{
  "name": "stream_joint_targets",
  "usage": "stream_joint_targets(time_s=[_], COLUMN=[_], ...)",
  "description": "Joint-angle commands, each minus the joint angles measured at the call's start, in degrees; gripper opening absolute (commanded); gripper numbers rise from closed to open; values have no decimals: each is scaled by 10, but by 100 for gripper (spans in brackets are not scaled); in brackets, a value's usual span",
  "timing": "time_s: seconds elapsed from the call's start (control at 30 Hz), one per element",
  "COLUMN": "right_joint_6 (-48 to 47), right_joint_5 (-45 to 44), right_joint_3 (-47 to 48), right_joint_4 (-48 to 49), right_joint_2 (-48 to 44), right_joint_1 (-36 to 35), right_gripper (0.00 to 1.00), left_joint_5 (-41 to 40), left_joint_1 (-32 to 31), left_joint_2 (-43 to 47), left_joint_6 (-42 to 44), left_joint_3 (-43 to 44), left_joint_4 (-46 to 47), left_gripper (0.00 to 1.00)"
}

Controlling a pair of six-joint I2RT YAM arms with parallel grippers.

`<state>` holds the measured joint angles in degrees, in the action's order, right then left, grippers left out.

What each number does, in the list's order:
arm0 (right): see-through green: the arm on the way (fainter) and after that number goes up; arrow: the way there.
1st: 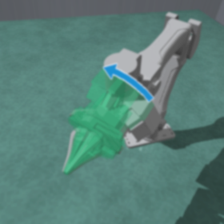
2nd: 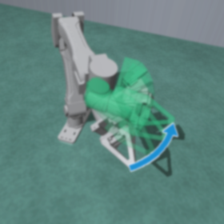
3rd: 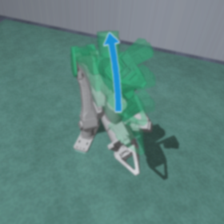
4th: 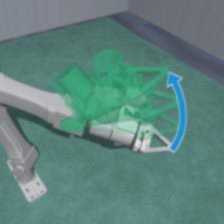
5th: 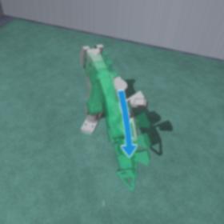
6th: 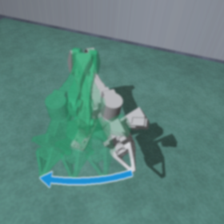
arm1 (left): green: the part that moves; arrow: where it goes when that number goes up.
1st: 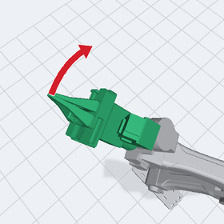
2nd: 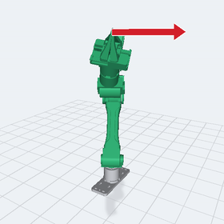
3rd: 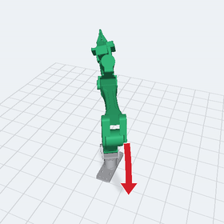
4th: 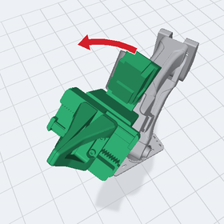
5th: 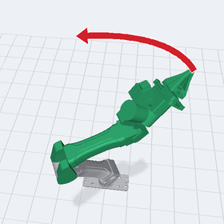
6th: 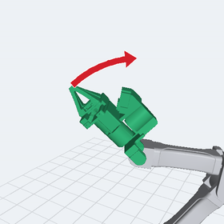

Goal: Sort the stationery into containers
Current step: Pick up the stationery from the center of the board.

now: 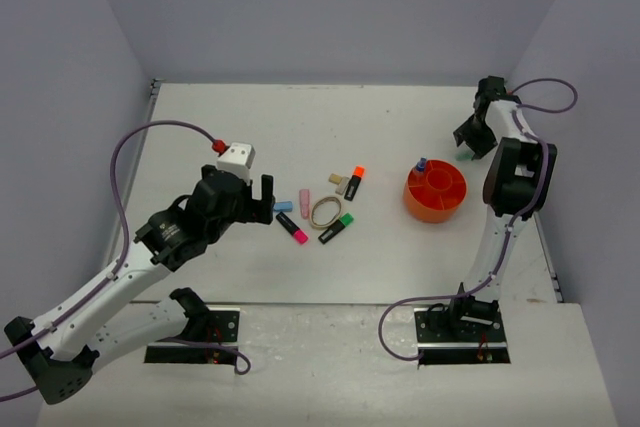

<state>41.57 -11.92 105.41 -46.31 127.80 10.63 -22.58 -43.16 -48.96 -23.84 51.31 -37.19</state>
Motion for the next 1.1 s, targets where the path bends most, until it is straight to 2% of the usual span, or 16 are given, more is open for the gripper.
stream_joint_targets(time_s=[0.0, 0.17, 0.3, 0.5, 0.7, 0.8, 0.93, 1.07], right_joint_6=[6, -13, -13, -39, -40, -40, -49, -60], right_joint_5=[5, 35, 73, 94, 121, 124, 109, 113], right_joint_3=[60, 92, 113, 189, 203, 254, 301, 271], right_joint_4=[-45, -57, -68, -116, -134, -174, -228, -211], right_joint_2=[14, 34, 46, 91, 99, 128, 150, 132], right_joint_1=[12, 24, 40, 44, 55, 55, 55, 58], right_gripper=[66, 66, 70, 73, 81, 85, 83, 75], left_joint_5=[6, 8, 6, 4, 4, 3, 3, 1], left_joint_1=[-1, -1, 0, 0, 0, 0, 0, -1], left_joint_2=[13, 25, 37, 47, 59, 61, 62, 68], left_joint_6=[25, 27, 26, 27, 30, 31, 33, 42], left_joint_3=[1, -3, -6, -5, -3, 2, 13, 30], left_joint_4=[15, 15, 13, 10, 7, 6, 3, 1], left_gripper=[100, 100, 100, 100, 100, 100, 100, 100])
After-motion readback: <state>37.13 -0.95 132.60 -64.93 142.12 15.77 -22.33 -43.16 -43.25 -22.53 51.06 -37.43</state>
